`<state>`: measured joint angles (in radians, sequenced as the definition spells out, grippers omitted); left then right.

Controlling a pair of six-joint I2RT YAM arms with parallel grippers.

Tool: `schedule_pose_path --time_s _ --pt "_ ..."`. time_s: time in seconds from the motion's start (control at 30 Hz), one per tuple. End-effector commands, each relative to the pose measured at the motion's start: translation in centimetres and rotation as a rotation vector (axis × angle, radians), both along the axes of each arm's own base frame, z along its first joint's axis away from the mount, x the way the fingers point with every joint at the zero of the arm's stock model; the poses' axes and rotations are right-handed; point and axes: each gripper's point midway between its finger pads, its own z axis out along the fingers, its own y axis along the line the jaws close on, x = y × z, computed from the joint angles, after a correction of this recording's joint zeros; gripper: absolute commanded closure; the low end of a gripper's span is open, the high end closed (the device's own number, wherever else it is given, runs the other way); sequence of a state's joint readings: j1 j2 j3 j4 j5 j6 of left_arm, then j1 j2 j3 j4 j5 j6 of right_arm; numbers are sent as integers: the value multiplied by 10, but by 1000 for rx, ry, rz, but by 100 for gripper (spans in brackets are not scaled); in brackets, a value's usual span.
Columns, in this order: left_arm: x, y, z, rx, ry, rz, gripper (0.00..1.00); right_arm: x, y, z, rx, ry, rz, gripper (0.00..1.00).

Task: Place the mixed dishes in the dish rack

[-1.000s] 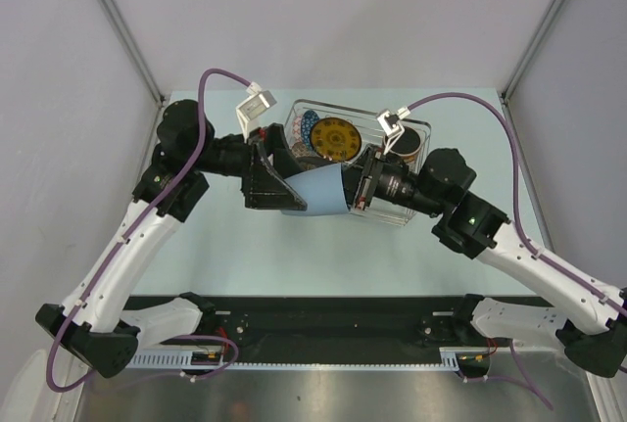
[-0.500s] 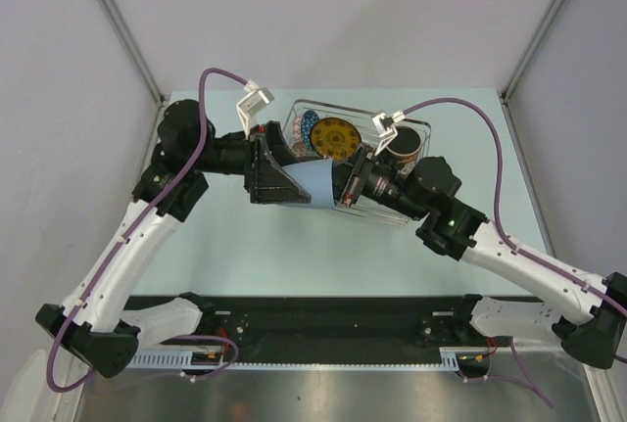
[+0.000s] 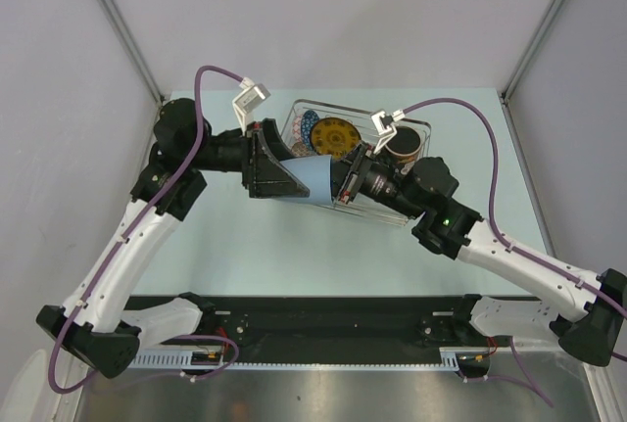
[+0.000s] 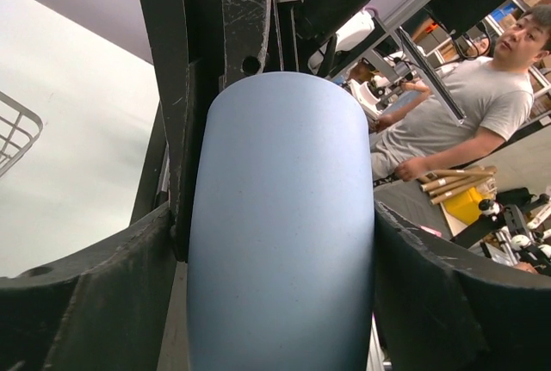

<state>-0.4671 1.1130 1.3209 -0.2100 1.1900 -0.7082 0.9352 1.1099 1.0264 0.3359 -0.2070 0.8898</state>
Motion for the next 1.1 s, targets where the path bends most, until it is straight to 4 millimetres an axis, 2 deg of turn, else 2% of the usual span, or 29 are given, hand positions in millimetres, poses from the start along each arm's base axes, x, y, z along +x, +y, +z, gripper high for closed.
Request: schedule_pose_path --time_s 0.0,0.1,0.17,0.23,0.27,0.33,0.37,0.43,0.5,0.53,0.6,0.67,0.7,0.83,0.9,0.93,1.07 --pt "-9 3 11 -36 -42 -42 37 3 -1 4 30 -4 -21 100" --pt "-10 5 14 -43 -48 -40 47 5 -8 -1 24 3 -50 100" --pt "-10 6 15 -46 -49 -38 48 5 -11 1 39 3 -57 100" --pt "-10 5 15 -47 -44 -36 55 7 -12 3 48 1 -62 100" --pt "-10 6 16 -48 -46 -36 69 7 -11 1 46 3 -59 100" --pt "-9 6 16 -47 -43 -32 84 8 -10 1 47 12 -62 100" --pt "-8 6 17 -48 -43 -30 98 9 -10 -1 43 16 -65 100" --pt "-8 6 16 -46 -42 -27 100 13 -12 -4 34 32 -91 100" --pt "-6 7 15 -44 -40 -21 100 14 -14 -6 26 42 -104 96" --pt "-6 8 16 -44 -41 -16 99 17 -16 -9 16 53 -120 87" --pt "-3 9 16 -42 -47 -1 100 17 -21 -7 15 54 -131 85" --pt "3 9 14 -31 -37 23 100 20 -26 -10 -1 59 -148 76" --pt "5 10 17 -32 -62 37 100 20 -32 -10 -10 62 -163 66" --pt "17 11 16 -18 -56 79 100 24 -54 -13 -43 72 -219 36" --pt "20 11 16 -14 -57 86 100 28 -65 -21 -79 88 -255 33" --pt "20 12 17 -15 -60 91 100 27 -71 -18 -73 84 -266 33" --pt "24 11 18 -15 -57 103 100 30 -83 -27 -110 102 -289 28"
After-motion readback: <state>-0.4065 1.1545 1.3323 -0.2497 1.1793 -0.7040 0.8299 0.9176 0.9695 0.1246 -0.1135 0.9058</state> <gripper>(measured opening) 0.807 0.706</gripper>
